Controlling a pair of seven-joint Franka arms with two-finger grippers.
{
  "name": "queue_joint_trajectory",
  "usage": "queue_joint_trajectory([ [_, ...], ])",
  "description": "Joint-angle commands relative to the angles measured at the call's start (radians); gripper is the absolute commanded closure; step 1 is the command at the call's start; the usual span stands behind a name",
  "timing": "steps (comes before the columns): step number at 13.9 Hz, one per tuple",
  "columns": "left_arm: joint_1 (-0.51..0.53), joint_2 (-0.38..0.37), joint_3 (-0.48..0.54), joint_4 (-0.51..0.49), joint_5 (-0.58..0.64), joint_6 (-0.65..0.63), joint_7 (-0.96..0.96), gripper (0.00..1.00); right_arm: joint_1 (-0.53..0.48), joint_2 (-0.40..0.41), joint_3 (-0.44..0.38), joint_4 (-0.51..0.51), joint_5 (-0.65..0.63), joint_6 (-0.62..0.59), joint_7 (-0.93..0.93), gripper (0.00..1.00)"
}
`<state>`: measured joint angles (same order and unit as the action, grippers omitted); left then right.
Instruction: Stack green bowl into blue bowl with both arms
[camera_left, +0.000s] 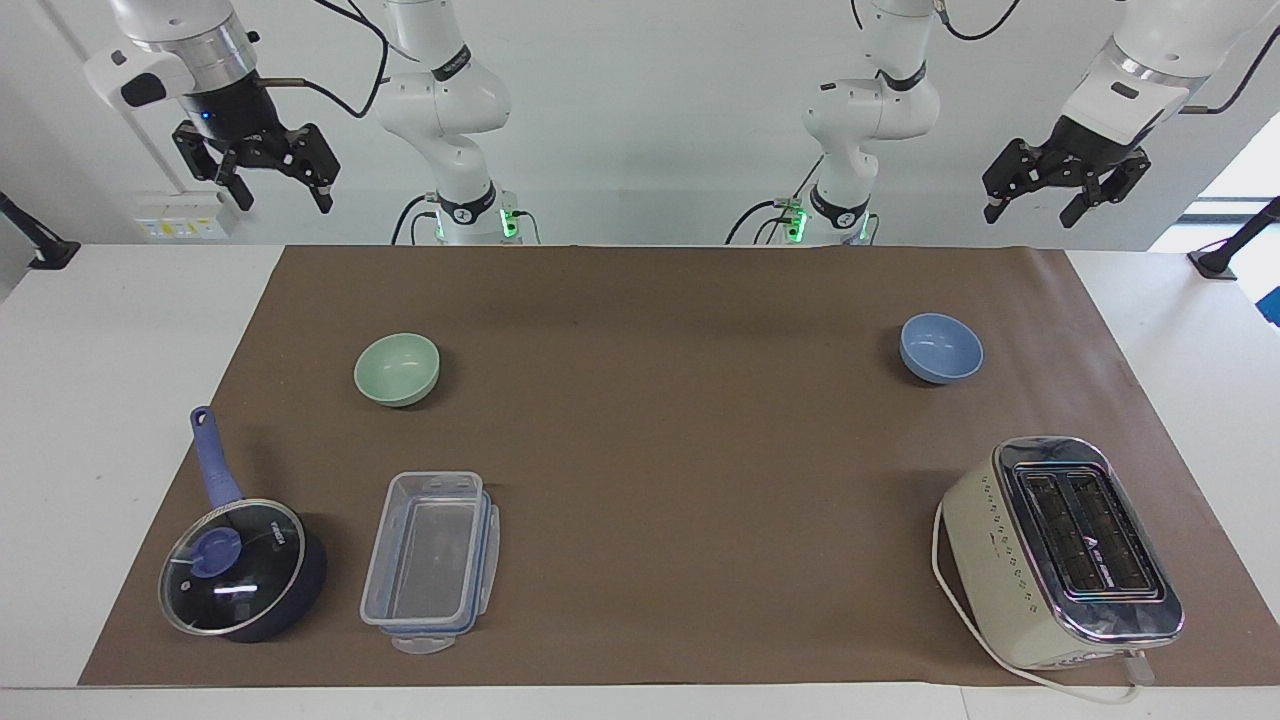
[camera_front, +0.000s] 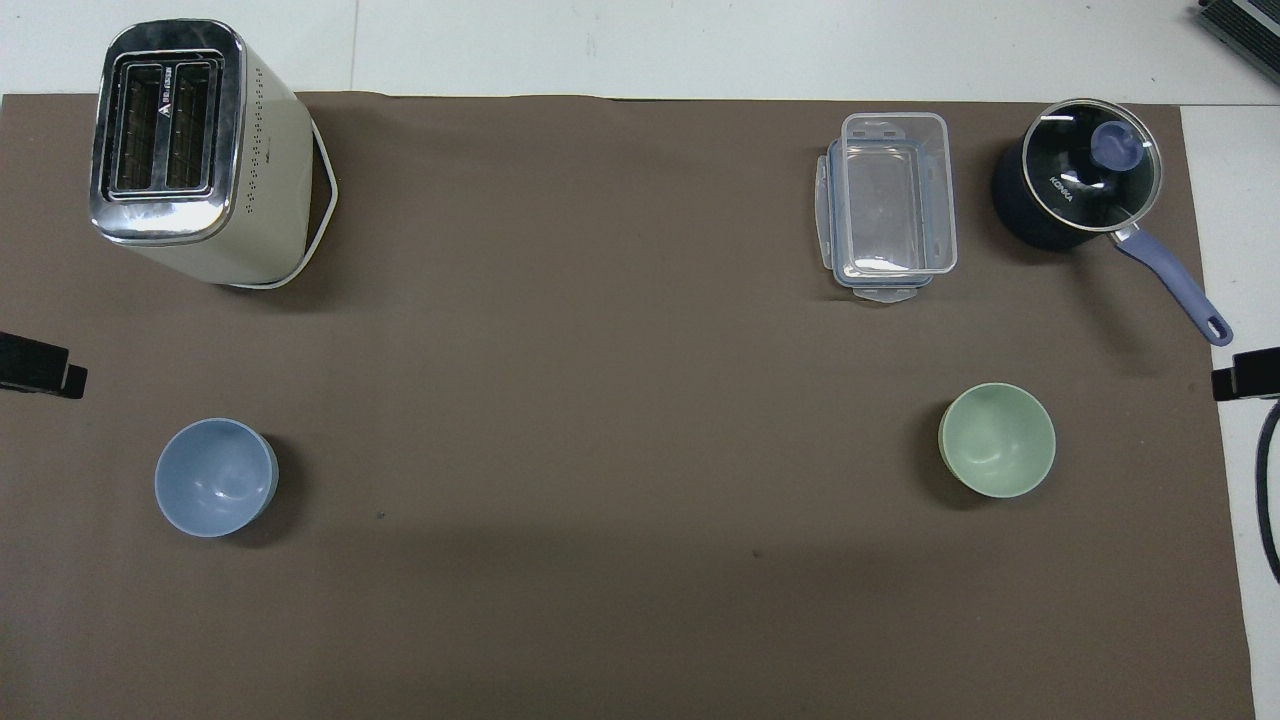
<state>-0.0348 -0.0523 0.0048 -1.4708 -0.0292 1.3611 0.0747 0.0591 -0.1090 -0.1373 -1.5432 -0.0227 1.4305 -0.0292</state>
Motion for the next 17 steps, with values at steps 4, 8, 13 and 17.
queue_joint_trajectory([
  [4,-0.005,-0.014,0.001,-0.014,0.005,-0.002,0.007,0.0,-0.005,-0.023,0.001,-0.025,-0.002,-0.001,-0.001,0.0],
  [8,-0.007,-0.021,0.001,-0.023,0.005,-0.002,0.007,0.0,-0.005,-0.023,0.001,-0.025,-0.002,-0.004,-0.001,0.0],
  [13,-0.013,-0.021,0.001,-0.023,0.005,-0.002,0.007,0.0,-0.005,-0.023,0.001,-0.025,-0.002,-0.004,-0.001,0.0],
  [17,-0.014,-0.021,0.001,-0.023,0.005,0.001,0.007,0.0,-0.005,-0.023,0.001,-0.025,-0.002,-0.004,-0.001,0.0],
])
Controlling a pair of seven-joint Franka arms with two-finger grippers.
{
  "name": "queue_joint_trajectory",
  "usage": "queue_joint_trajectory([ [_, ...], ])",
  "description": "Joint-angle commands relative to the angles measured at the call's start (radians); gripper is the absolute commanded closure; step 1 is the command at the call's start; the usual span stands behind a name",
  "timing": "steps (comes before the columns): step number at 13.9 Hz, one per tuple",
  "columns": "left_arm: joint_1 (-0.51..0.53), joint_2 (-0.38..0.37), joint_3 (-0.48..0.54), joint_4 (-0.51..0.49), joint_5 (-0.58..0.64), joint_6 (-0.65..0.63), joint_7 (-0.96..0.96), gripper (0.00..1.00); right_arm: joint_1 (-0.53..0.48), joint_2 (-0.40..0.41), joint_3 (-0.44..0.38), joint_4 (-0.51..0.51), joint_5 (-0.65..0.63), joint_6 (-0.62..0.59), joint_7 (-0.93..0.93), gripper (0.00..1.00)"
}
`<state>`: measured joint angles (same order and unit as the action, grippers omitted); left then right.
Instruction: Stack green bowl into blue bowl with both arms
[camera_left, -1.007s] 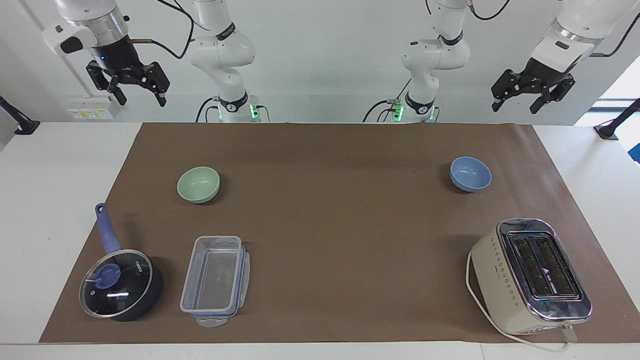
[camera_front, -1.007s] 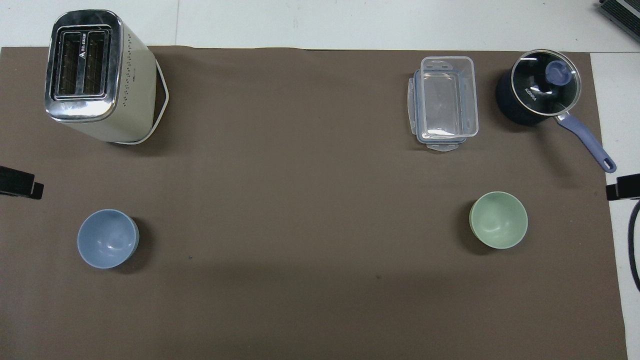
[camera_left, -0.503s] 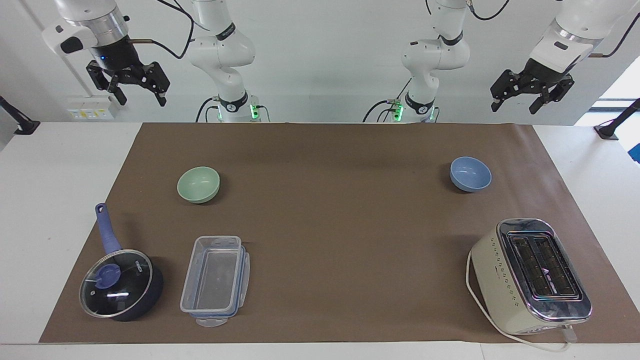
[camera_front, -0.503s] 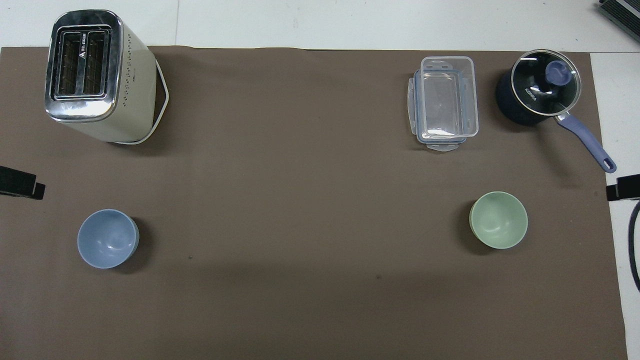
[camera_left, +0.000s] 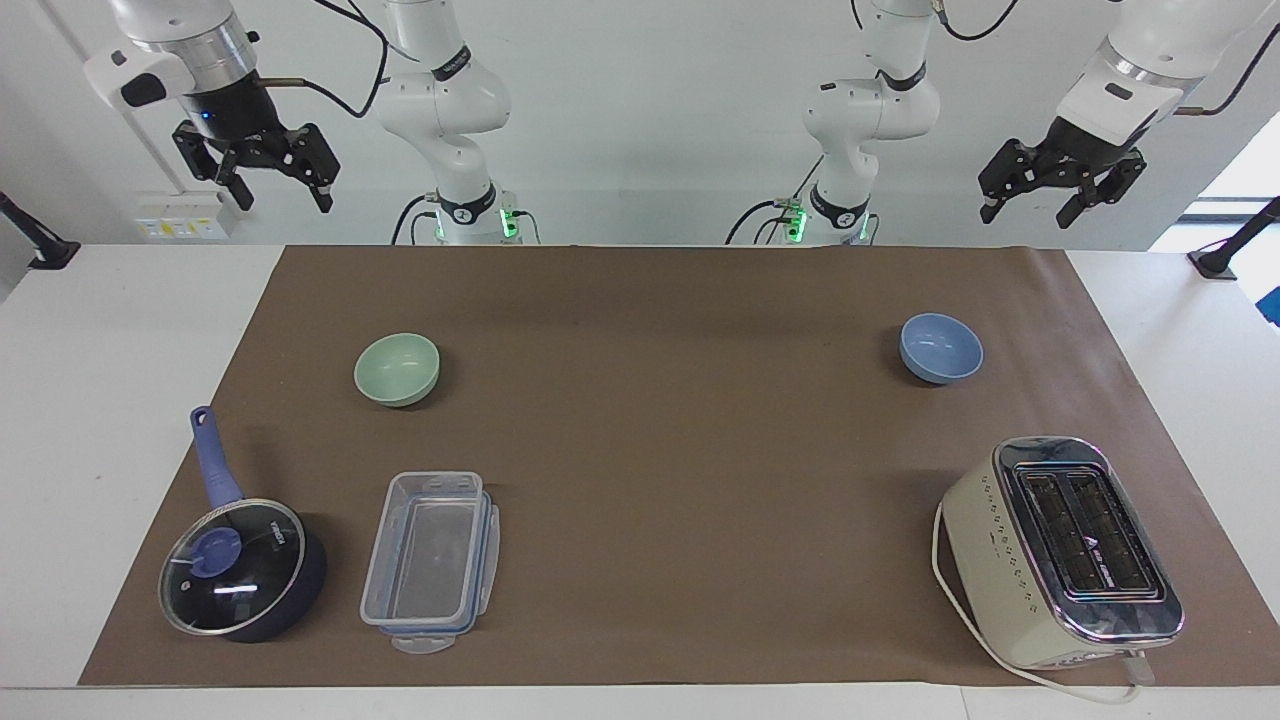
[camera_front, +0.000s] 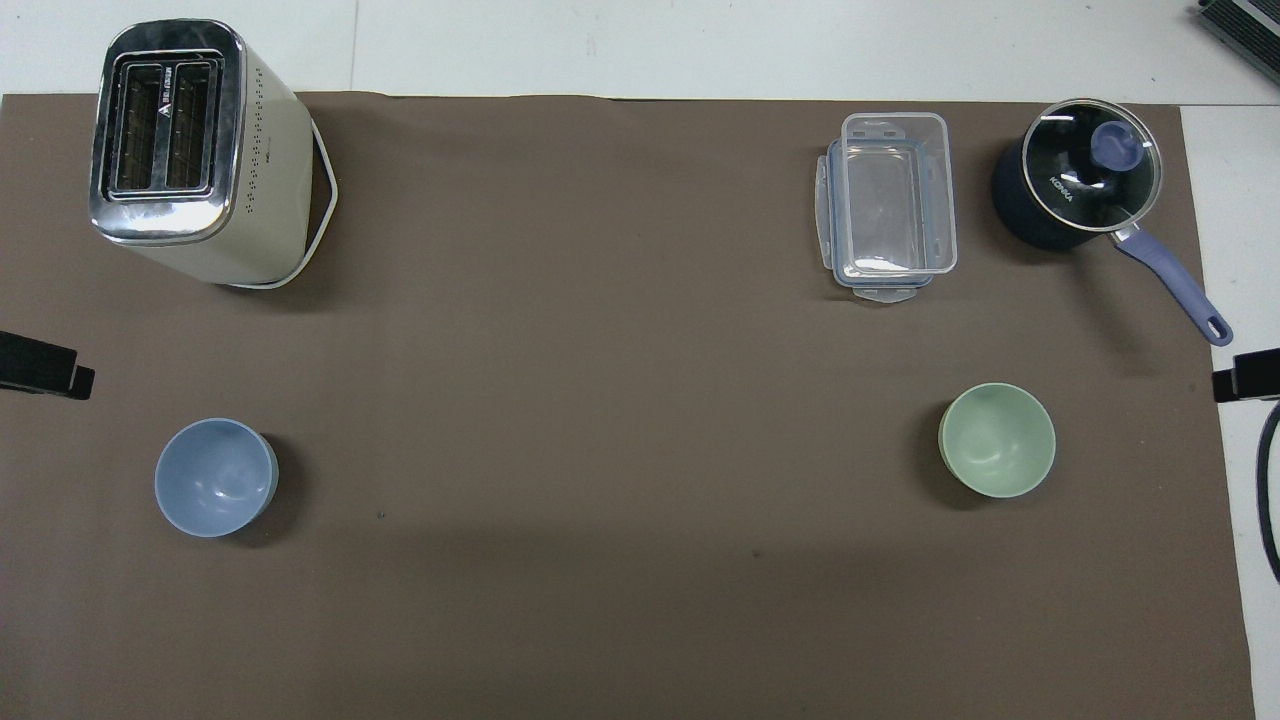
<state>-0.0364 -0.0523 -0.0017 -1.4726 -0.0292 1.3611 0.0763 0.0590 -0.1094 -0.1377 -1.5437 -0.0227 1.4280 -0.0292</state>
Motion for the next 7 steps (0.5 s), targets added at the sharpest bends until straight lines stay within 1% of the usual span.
queue_joint_trajectory([
  [1,-0.013,-0.021,0.008,-0.023,0.005,0.006,0.005,0.0,-0.005,-0.022,0.001,-0.024,-0.002,-0.001,-0.001,0.0],
  [2,-0.011,-0.023,0.006,-0.029,0.003,0.013,0.005,0.0,-0.005,-0.022,0.001,-0.024,-0.002,-0.001,-0.001,0.0],
  [3,-0.01,-0.04,0.006,-0.053,0.003,0.026,0.006,0.0,-0.005,-0.022,0.001,-0.024,-0.002,-0.001,-0.001,0.0],
  [4,-0.005,-0.064,0.006,-0.099,0.003,0.045,0.007,0.0,-0.005,-0.022,0.001,-0.024,-0.002,-0.001,-0.001,0.0],
  [5,-0.002,-0.11,0.008,-0.173,-0.001,0.085,0.011,0.0,-0.005,-0.022,0.001,-0.024,-0.002,-0.001,-0.001,0.0],
  [7,0.013,-0.191,0.014,-0.376,-0.001,0.218,0.055,0.0,-0.005,-0.022,0.001,-0.024,-0.002,-0.001,-0.001,0.0],
])
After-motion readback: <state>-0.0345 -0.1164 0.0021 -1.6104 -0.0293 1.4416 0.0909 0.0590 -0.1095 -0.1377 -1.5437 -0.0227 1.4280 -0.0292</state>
